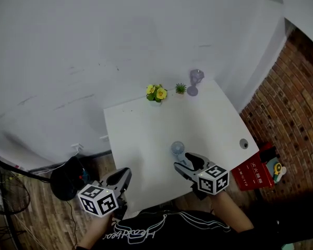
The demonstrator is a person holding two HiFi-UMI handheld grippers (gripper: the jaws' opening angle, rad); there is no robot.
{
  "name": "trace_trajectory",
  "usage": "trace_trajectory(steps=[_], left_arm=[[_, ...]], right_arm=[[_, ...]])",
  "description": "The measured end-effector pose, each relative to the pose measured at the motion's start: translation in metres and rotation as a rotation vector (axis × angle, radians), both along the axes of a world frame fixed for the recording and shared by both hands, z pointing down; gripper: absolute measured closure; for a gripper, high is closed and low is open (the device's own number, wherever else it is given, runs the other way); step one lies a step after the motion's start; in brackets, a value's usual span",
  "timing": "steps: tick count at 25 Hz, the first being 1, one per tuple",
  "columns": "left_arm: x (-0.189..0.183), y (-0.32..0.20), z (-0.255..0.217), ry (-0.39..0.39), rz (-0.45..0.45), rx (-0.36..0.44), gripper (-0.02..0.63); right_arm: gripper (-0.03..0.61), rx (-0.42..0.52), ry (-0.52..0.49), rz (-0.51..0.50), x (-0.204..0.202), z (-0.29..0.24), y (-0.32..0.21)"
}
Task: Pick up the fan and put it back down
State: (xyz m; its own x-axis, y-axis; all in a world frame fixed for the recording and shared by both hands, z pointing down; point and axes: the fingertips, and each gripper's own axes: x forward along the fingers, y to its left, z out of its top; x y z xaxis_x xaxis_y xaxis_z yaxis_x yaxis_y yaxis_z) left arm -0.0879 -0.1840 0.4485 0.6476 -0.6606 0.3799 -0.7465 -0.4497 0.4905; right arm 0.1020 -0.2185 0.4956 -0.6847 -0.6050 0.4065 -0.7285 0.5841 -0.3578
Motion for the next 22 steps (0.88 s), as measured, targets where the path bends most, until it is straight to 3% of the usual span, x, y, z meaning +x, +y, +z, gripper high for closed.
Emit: trace_trajectory(steps=[3,6,9,14,22], left_arm=[[0.01,0.004,-0.007,0.012,0.029,0.013,0.578],[0.024,0.007,-0.017,0.013,0.073,0.035,0.578],[0.032,0.013,-0.026,0.02,0.1,0.053,0.578],[0.045,0.026,-0.049,0.042,0.149,0.098,0.578],[0.049,0.044,-0.067,0.059,0.187,0.15,0.578]], right_arm=[[0.395,0.075,-0.069,-0.067,-0.017,-0.039,0.019],[0.572,0.164,-0.08,-0.114,-0.025,-0.068,0.033],[0.575,0.219,-0.088,-0.163,-0.031,-0.081,0.049],[0.577,0.195,-0.195,-0.197,-0.036,-0.091,0.07],[0.577,0.245,-0.23,-0.236,-0.046,-0.109,0.085]])
